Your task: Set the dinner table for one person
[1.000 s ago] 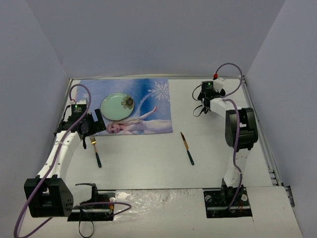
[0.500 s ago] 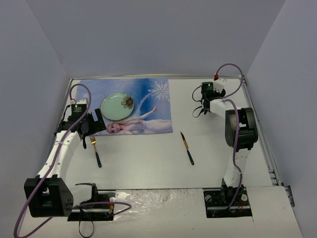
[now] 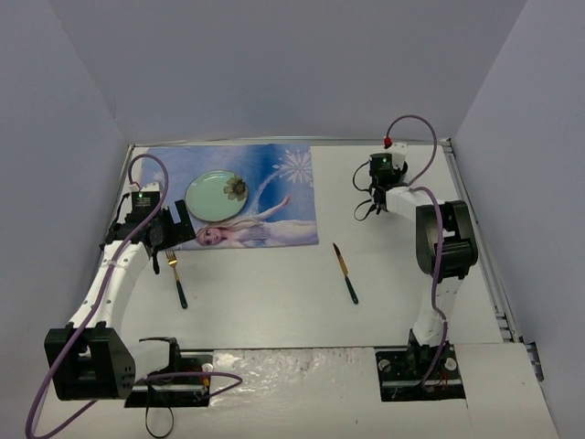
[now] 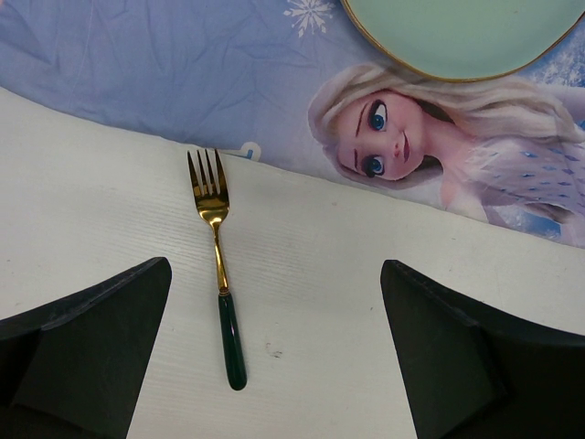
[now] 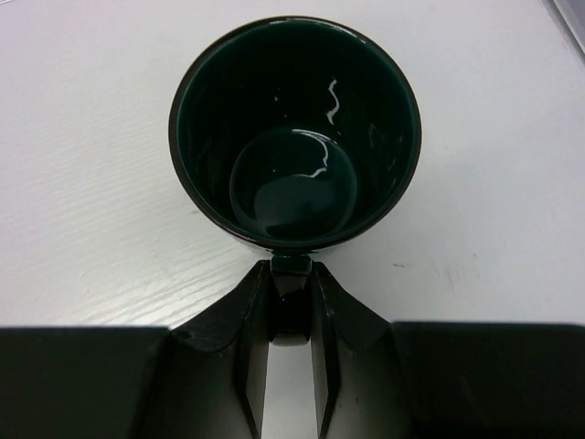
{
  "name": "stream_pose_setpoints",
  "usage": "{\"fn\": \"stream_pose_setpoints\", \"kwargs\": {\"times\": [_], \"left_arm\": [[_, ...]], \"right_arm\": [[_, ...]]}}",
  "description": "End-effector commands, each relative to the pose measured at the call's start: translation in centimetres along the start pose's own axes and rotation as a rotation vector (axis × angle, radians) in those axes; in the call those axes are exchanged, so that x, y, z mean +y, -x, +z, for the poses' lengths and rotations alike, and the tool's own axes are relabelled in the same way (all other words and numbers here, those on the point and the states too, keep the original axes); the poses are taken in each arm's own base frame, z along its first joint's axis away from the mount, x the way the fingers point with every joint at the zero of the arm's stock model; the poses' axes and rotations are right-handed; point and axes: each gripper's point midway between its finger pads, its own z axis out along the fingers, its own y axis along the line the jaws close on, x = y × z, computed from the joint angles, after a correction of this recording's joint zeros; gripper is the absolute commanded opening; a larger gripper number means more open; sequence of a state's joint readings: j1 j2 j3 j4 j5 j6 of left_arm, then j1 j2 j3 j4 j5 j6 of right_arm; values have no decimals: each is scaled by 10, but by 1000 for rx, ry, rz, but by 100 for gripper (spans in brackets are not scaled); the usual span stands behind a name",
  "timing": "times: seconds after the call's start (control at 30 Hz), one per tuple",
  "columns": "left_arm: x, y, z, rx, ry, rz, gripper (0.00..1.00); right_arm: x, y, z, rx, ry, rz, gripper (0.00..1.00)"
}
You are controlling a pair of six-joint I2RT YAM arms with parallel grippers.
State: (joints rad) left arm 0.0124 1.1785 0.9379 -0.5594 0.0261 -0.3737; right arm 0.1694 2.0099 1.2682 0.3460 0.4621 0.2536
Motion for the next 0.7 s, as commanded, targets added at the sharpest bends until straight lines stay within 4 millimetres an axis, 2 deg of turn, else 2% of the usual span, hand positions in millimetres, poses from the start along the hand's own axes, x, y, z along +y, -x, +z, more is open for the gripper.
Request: {"fn": "stream_pose_setpoints", "kwargs": {"times": [0.0,0.17,0.27,0.37,0.4,0.6,0.67], "left_arm": [[-6,24,-7,-81,-22,14,97],[-5,25,-9,-90,-19,15,97],[-5,25,-9,-92,-16,18,97],[-5,25,-8,-91,-19,19,97],[-5,25,-8,-90,-19,20,97],[-4,25,-6,-93,-13,25,97],[-4,25,-5,-94,-11,29,97]], "right_arm": [[45,103,-49,-288,234,-53,0],[85,148,-77,-409,430,-128,0],[121,166,-93,-463,578,-182,0],[158,168,-104,-488,713,-226,0],[167,176,-108,-509,741,-233,0],[221,162,-108,-527,874,-304,0],[234,169,-112,-556,907,-306,0]]}}
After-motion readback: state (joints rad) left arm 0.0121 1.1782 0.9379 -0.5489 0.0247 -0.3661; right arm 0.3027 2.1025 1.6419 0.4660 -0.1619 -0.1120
